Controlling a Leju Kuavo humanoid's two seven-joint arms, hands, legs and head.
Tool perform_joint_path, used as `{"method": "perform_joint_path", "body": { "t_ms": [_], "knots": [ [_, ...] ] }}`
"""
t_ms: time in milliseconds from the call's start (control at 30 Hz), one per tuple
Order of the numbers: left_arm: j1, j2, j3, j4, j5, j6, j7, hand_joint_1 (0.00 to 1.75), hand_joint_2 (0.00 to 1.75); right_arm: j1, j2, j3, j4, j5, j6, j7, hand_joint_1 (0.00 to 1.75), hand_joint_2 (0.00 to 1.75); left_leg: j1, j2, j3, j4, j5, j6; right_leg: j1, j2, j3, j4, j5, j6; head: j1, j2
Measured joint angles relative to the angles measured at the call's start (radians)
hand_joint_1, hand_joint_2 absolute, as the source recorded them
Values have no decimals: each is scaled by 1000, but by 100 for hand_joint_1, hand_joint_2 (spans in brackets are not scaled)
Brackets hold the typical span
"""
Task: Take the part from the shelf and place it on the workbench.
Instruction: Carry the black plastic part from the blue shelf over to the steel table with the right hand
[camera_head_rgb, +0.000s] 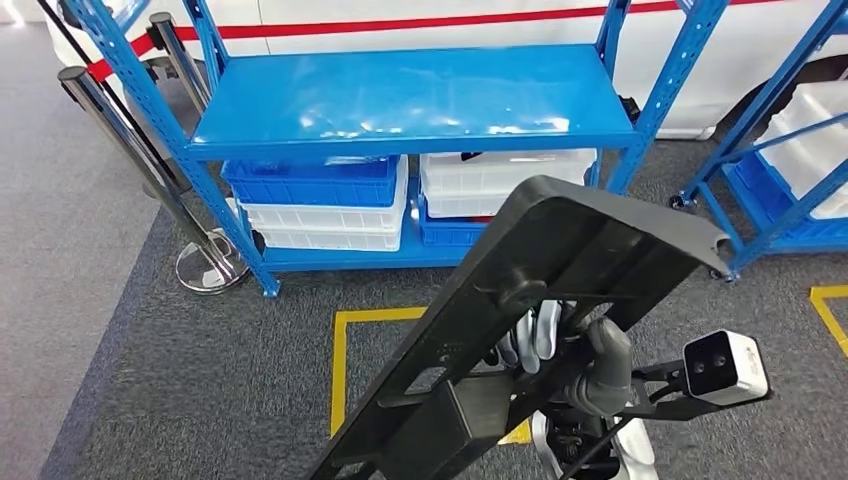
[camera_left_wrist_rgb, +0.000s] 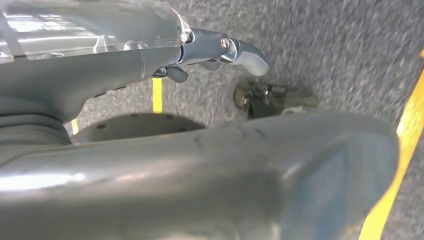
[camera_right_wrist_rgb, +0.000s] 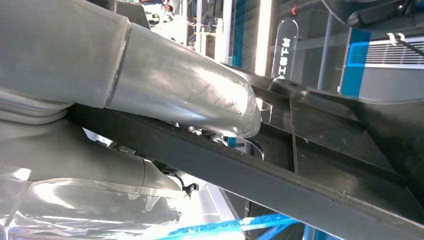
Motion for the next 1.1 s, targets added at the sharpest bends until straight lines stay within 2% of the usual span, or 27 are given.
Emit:
{"method": "perform_joint_path", "body": {
  "t_ms": [67, 100, 133, 167, 200, 233, 267, 300, 333, 367, 433, 467, 500, 567, 600, 633, 667, 700, 733, 767, 800, 833, 933, 967, 1033, 1100],
  "knots": [
    [1, 0, -2, 0, -4, -2, 0, 0, 0, 5, 0, 0, 0, 3, -1, 0, 175, 0, 3, -1, -41, 127, -90, -9, 2, -1, -22, 1, 17, -8, -1, 0],
    [1, 0, -4, 0, -5, -2, 0, 0, 0, 8, 0, 0, 0, 4, -1, 0, 175, 0, 4, -1, -55, 185, -118, -11, 4, -1, -35, 2, 26, -8, -1, 0],
    [1, -1, -5, 0, -6, -2, 0, 0, 0, 12, -1, 0, 0, 5, 0, 0, 175, 0, 5, -1, -55, 217, -126, -12, 5, -1, -47, 4, 34, -8, -1, 0],
    [2, -1, -6, 0, -6, -3, -1, 0, 0, 14, -2, 0, 1, 6, 2, 0, 175, 0, 5, -1, -37, 213, -113, -11, 6, -1, -59, 5, 42, -7, -1, 0],
    [1, -1, -6, 0, -5, -2, -3, 0, 0, 16, -3, 0, 2, 6, 4, -1, 175, 0, 4, -1, 1, 169, -88, -8, 7, -1, -69, 6, 50, -5, -1, 0],
    [0, -1, -6, 0, -4, -1, -4, 0, 0, 17, -3, 0, 4, 5, 7, -3, 175, 0, 4, -1, 53, 100, -63, -2, 8, 0, -78, 7, 58, -3, -1, 0],
    [-1, -1, -6, 0, -2, 1, -5, 0, 0, 17, -4, 0, 7, 4, 11, -6, 175, 0, 1, -1, 108, 20, -51, 5, 9, 1, -85, 8, 66, 1, -1, 0],
    [-3, -1, -6, 0, 1, 4, -6, 0, 0, 17, -5, 0, 10, 2, 16, -11, 175, 0, -2, -2, 147, -42, -45, 11, 10, 0, -89, 7, 73, 6, -1, 0],
    [-4, 0, -6, 0, 4, 6, -6, 0, 0, 16, -6, 0, 15, -1, 22, -16, 175, 0, -6, -2, 168, -80, -48, 17, 9, 0, -91, 6, 81, 12, -1, 0],
    [-5, 0, -6, 0, 7, 10, -7, 0, 0, 15, -7, 0, 20, -3, 28, -20, 175, 0, -9, -2, 172, -96, -49, 22, 8, -1, -93, 3, 89, 19, 0, 0],
    [-4, -1, -5, 0, 13, 19, -10, 0, 0, 12, -10, -1, 32, -6, 40, -29, 175, 0, -8, -1, 162, -104, -30, 33, 6, -1, -96, 0, 97, 32, 0, 0],
    [-5, -1, -5, 0, 16, 24, -12, 0, 0, 9, -11, -1, 39, -8, 47, -33, 175, 0, -6, 1, 156, -109, -18, 41, 6, 0, -103, 12, 81, 37, 1, 0],
    [-5, -1, -4, 0, 19, 27, -15, 0, 0, 6, -13, -2, 46, -8, 52, -36, 175, 0, -3, 3, 148, -113, -6, 47, 6, 1, -116, 44, 48, 41, 1, 0],
    [-6, 0, -3, 0, 23, 32, -22, 0, 0, -2, -15, -2, 62, -9, 58, -38, 175, 0, -4, 5, 125, -113, 13, 55, 4, 3, -154, 160, -45, 47, 2, 0],
    [-5, 0, -1, 0, 23, 33, -26, 0, 0, -6, -17, -3, 70, -9, 59, -38, 175, 0, -5, 5, 112, -110, 21, 55, 3, 3, -171, 223, -77, 49, 1, 0],
    [-5, 0, 0, 0, 23, 34, -31, 0, 0, -9, -17, -3, 77, -7, 58, -38, 175, 0, -6, 5, 99, -107, 28, 55, 3, 3, -175, 262, -89, 50, 2, 0],
    [-5, 0, 1, 0, 23, 34, -37, 0, 0, -13, -18, -3, 83, -5, 56, -37, 175, 0, -6, 5, 86, -103, 34, 54, 2, 2, -164, 270, -82, 51, 2, 0],
    [-5, 0, 2, 0, 23, 35, -43, 0, 0, -19, -17, -3, 86, -2, 52, -36, 175, 0, -6, 5, 75, -98, 38, 52, 2, 2, -133, 239, -60, 51, 2, 0],
    [-5, 0, 3, 0, 23, 34, -50, 0, 0, -25, -17, -3, 88, 2, 47, -34, 175, 0, -5, 4, 65, -91, 41, 49, 1, 2, -85, 175, -37, 49, 2, 0],
    [-5, 1, 3, 0, 23, 33, -56, 0, 0, -32, -16, -3, 88, 5, 39, -30, 175, 0, -6, 4, 55, -86, 43, 46, 3, 2, -37, 104, -25, 46, 2, 0],
    [-5, 1, 3, 0, 23, 31, -61, 0, 0, -38, -13, -3, 87, 7, 28, -25, 175, 0, -7, 4, 49, -80, 46, 41, 5, 2, -1, 49, -19, 41, 1, 0],
    [-6, 2, 3, 0, 22, 28, -65, 0, 0, -41, -9, -2, 84, 9, 17, -19, 175, 0, -8, 3, 45, -76, 49, 36, 8, 3, 19, 13, -22, 35, 1, 0],
    [-5, 3, 3, 0, 17, 24, -64, 0, 0, -42, 2, -2, 74, 11, -5, -9, 175, 0, -8, 3, 39, -71, 55, 19, 9, 3, 16, -2, -19, 16, 2, 0],
    [-5, 4, 3, 0, 14, 25, -61, 0, 0, -42, 4, -2, 70, 10, -9, -9, 175, 0, -7, 2, 33, -59, 45, 13, 7, 2, 14, -4, -14, 8, 1, 0],
    [-4, 6, 2, 0, 7, 26, -55, 0, 0, -41, 8, -2, 60, 9, -16, -11, 175, 0, -3, -1, -1, 21, -13, 3, 4, -1, 8, -7, -5, -5, 0, 0],
    [-3, 8, 0, 0, 2, 28, -51, 0, 0, -36, 9, -2, 52, 10, -18, -15, 175, 0, 0, -1, -51, 153, -82, -5, 5, -2, 1, -5, -1, -9, -1, 0]
  ]
}}
